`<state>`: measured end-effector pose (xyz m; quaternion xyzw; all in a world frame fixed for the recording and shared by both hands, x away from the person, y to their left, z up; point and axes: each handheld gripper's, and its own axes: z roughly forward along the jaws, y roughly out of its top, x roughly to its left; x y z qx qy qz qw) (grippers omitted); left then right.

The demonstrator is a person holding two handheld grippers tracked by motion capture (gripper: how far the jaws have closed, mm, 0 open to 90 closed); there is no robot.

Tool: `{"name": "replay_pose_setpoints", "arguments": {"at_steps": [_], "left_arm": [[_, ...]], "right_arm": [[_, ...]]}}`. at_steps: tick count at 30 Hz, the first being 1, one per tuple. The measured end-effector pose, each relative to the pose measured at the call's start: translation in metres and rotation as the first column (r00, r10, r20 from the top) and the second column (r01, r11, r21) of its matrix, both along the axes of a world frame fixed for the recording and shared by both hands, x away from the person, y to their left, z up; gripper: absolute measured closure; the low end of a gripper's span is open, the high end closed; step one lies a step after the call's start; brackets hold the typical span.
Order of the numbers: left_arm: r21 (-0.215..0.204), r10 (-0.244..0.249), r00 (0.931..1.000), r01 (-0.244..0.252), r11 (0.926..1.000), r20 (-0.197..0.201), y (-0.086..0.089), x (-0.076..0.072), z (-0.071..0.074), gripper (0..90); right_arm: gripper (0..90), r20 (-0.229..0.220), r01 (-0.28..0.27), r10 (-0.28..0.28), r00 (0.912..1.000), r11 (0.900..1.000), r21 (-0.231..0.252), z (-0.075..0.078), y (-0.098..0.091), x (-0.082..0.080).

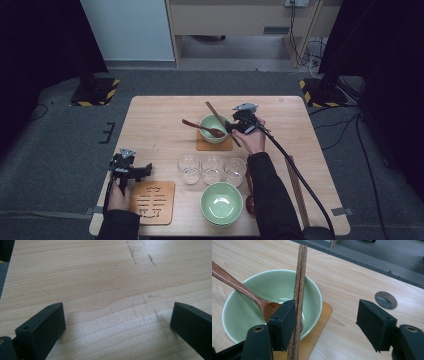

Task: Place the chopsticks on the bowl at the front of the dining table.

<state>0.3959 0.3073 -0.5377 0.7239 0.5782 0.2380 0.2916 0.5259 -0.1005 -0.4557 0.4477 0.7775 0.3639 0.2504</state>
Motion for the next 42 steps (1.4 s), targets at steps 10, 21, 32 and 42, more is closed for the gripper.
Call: {"name": "replay_pose_setpoints", "arguments": {"at_steps": [10, 21, 32, 42], "left_arm": [[0.000, 0.000, 1.0000, 0.000, 1.0000, 0.000, 0.000, 0.000, 0.000, 0.0], [0.000, 0.000, 1.0000, 0.000, 1.0000, 0.000, 0.000, 0.000, 0.000, 0.0], [0.000, 0.000, 1.0000, 0.000, 1.0000, 0.000, 0.000, 0.000, 0.000, 0.0], [0.000, 0.000, 1.0000, 0.000, 1.0000, 0.000, 0.000, 0.000, 0.000, 0.0]], "right_arm": [[27.4, -0.012, 0.004, -0.005, 0.9999, 0.9991, -0.043, -0.006, -0.002, -0.002], [27.1, 0.000, 0.026, -0.026, 0.9997, 0.9987, -0.043, -0.006, -0.007, 0.000], [27.7, -0.015, 0.023, -0.024, 0.9996, 0.9990, -0.039, -0.011, -0.013, -0.001], [27.9, -0.017, 0.002, -0.002, 0.9999, 0.9991, -0.042, -0.012, -0.010, -0.004]]}}
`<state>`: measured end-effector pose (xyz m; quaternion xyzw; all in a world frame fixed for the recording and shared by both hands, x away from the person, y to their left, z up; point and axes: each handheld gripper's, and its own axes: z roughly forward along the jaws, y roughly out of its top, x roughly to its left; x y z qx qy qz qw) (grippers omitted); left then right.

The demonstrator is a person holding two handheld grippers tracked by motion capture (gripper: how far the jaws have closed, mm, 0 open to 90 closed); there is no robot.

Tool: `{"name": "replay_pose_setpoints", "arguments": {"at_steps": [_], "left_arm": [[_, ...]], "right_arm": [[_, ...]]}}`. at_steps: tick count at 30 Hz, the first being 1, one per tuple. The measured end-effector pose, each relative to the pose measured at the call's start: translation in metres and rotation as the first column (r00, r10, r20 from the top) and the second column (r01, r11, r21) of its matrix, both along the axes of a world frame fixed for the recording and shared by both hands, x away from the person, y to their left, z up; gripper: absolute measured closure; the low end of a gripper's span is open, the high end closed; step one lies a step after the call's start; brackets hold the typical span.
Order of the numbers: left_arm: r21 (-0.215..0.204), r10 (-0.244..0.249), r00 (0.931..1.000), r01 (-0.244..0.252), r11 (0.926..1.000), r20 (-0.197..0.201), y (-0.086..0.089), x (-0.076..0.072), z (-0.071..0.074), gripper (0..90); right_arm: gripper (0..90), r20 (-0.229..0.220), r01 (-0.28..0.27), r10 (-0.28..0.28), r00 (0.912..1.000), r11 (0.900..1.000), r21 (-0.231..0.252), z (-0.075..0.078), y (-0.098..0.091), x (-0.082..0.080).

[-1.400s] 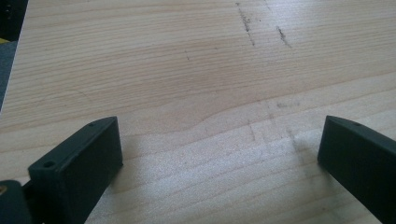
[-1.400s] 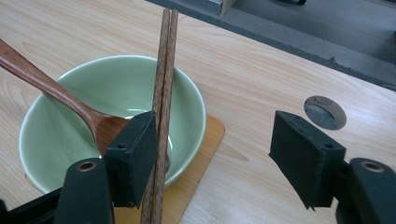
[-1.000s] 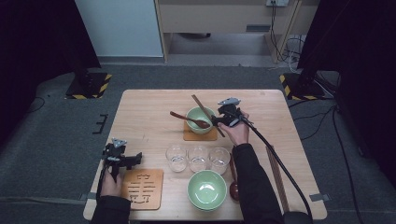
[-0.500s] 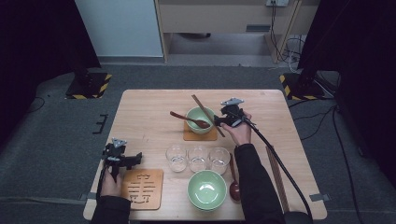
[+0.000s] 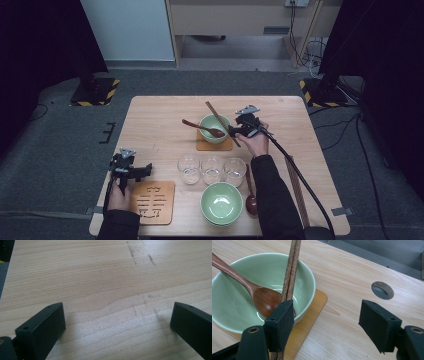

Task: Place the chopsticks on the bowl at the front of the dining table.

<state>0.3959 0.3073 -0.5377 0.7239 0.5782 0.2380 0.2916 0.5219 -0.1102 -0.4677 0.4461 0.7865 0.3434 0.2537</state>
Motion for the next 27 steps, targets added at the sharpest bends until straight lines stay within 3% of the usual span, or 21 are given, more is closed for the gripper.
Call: {"name": "replay_pose_setpoints", "arguments": {"at_steps": [27], "left_arm": [[0.000, 0.000, 1.0000, 0.000, 1.0000, 0.000, 0.000, 0.000, 0.000, 0.0]], "right_arm": [[26.0, 0.006, -0.069, 0.069, 0.9976, 0.9975, 0.012, -0.008, 0.019, -0.015]]}}
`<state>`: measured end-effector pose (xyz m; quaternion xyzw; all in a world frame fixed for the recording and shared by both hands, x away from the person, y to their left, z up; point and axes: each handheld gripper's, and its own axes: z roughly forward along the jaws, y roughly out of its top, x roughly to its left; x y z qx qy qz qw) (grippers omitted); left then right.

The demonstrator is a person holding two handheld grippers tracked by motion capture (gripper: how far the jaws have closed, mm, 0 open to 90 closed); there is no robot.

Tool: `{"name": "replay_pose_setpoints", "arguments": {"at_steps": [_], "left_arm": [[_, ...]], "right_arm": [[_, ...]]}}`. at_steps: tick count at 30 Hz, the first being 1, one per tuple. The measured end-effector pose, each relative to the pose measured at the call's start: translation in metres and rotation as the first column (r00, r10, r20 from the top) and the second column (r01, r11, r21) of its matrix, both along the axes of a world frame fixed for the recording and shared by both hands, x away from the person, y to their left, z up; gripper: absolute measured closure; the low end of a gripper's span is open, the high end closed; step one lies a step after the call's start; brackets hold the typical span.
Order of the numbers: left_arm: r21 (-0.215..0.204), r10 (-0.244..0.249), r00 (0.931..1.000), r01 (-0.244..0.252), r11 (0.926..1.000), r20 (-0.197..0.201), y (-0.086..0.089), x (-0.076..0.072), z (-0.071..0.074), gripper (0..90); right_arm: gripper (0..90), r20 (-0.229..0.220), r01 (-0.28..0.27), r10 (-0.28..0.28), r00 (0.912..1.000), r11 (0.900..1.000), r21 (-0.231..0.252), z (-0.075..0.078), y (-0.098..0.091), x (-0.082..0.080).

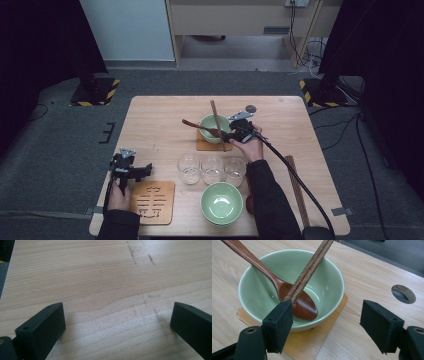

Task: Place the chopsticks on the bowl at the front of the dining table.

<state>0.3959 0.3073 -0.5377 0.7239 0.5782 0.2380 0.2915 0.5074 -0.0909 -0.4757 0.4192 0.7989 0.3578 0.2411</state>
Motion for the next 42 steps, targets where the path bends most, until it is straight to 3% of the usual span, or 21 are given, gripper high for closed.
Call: {"name": "replay_pose_setpoints", "arguments": {"at_steps": [42], "left_arm": [[0.000, 0.000, 1.0000, 0.000, 1.0000, 0.000, 0.0000, 0.0000, 0.0000, 0.0]], "right_arm": [[25.2, 0.022, -0.045, 0.045, 0.9988, 0.9985, 0.032, -0.0022, 0.0105, -0.0077]]}}
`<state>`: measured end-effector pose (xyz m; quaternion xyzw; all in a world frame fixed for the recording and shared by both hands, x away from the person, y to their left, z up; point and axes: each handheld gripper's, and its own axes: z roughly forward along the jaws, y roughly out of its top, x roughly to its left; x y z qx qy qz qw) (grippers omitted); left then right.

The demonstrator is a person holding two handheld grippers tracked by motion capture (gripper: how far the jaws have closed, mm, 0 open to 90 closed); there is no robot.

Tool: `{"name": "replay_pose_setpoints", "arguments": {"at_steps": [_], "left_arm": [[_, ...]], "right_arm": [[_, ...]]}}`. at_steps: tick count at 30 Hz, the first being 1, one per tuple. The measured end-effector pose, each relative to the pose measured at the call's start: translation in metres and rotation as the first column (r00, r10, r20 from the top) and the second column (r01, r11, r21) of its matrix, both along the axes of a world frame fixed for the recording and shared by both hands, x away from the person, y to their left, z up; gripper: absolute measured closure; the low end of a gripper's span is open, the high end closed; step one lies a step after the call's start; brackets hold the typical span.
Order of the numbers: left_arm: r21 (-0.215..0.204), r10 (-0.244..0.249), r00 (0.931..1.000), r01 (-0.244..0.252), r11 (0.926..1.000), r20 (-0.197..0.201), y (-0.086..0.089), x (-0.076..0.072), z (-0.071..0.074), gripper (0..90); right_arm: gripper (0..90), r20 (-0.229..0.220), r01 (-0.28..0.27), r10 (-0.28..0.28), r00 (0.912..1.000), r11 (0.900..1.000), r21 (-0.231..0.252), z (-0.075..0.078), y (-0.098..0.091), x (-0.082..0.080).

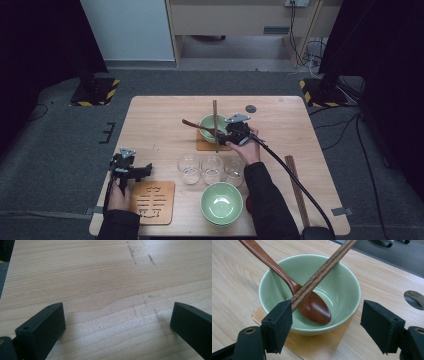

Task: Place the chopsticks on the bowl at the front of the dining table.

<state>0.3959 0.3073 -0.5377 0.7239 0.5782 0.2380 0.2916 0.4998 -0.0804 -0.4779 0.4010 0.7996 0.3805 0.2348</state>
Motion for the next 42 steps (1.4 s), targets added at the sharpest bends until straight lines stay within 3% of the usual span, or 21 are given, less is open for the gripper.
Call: {"name": "replay_pose_setpoints", "arguments": {"at_steps": [31, 36, 42], "left_arm": [[0.000, 0.000, 1.0000, 0.000, 1.0000, 0.000, 0.000, 0.000, 0.000, 0.0], [0.000, 0.000, 1.0000, 0.000, 1.0000, 0.000, 0.000, 0.000, 0.000, 0.0], [0.000, 0.000, 1.0000, 0.000, 1.0000, 0.000, 0.000, 0.000, 0.000, 0.0]], "right_arm": [[23.3, 0.009, 0.015, -0.015, 0.9998, 0.9998, 0.011, 0.008, -0.006, 0.001], [22.3, 0.022, 0.023, -0.023, 0.9995, 0.9996, 0.018, 0.017, -0.011, 0.000], [20.3, 0.058, 0.037, -0.038, 0.9976, 0.9990, 0.024, 0.040, -0.025, -0.006]]}}
